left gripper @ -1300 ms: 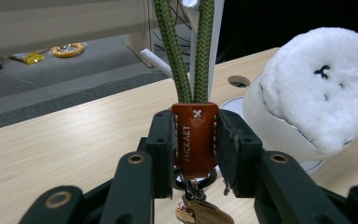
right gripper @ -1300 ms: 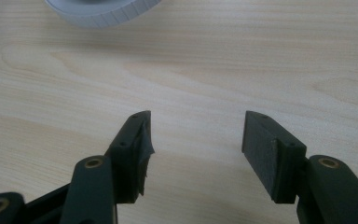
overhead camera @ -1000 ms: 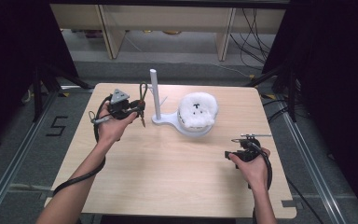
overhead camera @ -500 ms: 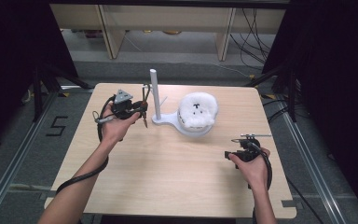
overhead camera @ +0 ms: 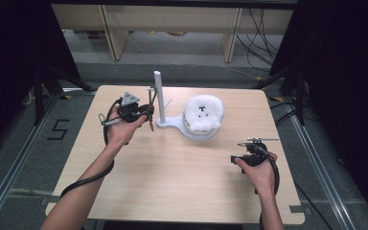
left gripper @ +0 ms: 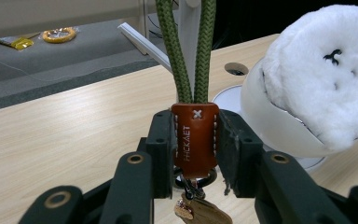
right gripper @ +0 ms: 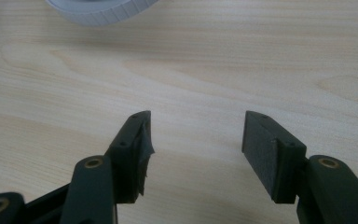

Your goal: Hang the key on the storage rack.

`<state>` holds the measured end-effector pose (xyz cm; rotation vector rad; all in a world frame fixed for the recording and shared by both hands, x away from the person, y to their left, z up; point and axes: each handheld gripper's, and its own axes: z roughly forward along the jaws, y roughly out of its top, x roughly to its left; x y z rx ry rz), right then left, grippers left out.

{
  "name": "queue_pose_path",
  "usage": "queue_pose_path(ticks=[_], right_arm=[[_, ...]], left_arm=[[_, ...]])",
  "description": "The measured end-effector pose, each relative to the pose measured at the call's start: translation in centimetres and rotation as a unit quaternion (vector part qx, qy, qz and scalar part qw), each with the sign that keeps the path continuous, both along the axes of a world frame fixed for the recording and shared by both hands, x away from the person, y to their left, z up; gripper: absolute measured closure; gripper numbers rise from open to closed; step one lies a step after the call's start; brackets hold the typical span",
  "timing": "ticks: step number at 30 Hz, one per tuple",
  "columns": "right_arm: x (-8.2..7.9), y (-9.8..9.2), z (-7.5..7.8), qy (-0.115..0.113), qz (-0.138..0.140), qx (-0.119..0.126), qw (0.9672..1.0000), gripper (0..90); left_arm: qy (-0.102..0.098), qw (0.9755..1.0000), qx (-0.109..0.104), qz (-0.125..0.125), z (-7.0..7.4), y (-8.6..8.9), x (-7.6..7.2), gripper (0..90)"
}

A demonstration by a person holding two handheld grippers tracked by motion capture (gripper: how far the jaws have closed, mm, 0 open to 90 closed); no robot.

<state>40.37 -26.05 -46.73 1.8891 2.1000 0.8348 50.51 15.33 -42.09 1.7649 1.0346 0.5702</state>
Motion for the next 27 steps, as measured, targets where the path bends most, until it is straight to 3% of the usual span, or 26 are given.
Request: queue_pose_path(ticks=[18, 27], right_arm=[[-0.04, -0.02, -0.08, 0.002, 0.0, -0.002, 1.0, 43.5], [-0.04, -0.04, -0.21, 0.001, -0.003, -0.003, 1.0, 43.5]], left_arm=[[0.001, 1.0, 0.009, -0.001, -0.49, -0.47, 0.54, 65.3], [0.009, 0.9997, 0.019, -0.008, -0.53, -0.07, 0.43, 58.6]])
